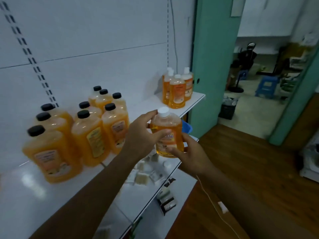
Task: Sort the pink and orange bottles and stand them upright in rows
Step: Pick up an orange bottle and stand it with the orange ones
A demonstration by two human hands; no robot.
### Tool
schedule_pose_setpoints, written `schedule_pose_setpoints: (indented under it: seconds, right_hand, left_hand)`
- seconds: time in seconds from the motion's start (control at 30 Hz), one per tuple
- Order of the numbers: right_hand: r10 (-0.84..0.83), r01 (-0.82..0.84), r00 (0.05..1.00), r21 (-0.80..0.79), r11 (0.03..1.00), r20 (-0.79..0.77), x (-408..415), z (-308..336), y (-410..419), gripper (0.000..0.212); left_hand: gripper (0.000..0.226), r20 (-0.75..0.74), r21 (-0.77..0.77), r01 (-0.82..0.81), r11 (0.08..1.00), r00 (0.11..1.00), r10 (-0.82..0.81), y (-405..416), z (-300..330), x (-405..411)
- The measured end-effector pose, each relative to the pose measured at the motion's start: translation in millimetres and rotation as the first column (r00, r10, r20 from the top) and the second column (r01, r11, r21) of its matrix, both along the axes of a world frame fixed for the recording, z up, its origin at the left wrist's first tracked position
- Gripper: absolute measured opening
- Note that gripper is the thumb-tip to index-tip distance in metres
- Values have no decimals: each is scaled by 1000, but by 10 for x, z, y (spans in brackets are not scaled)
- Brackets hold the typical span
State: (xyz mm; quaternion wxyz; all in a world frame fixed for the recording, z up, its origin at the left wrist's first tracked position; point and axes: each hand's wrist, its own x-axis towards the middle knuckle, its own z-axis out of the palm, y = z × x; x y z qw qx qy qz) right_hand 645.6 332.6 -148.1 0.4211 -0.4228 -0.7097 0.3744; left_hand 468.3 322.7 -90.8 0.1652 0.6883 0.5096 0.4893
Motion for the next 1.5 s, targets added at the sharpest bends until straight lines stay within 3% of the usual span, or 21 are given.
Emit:
schedule_pose_setpoints:
  seconds: [0.37,0.47,0.63,0.77,0.9,1.27,1.5]
  right_hand:
    - [-47,46,998,-35,998,-46,1093,-80,1610,40]
    - [-66,60,996,-85,995,-65,1225,-104,2040,49]
    - [-90,88,996,-98,991,-10,1384,-90,2818,44]
    - [-111,109,994,-87,990,-20,1509,-36,3356,34]
    - [-93,95,995,-78,992,23,1659,-65,3924,43]
    - [223,-217,964,-53,975,147,1939,-39,5240,40]
    - [394,-392,902,-46,919,177,1837,-149,5469,54]
  left_hand:
    - [61,42,-62,-26,998,999,29,1589,10,1185]
    - [58,-8,-83,-25,996,1000,25,2033,-15,1321]
    - [60,-57,-60,-17,998,998,13,2789,0,1497]
    - [59,-113,-51,-61,997,992,55,3327,79,1616]
    - [61,-215,-31,-146,989,967,136,3773,111,1787]
    - [50,-386,15,-498,867,797,465,4554,169,2175]
    - [55,-564,42,-566,823,666,488,4563,143,2221]
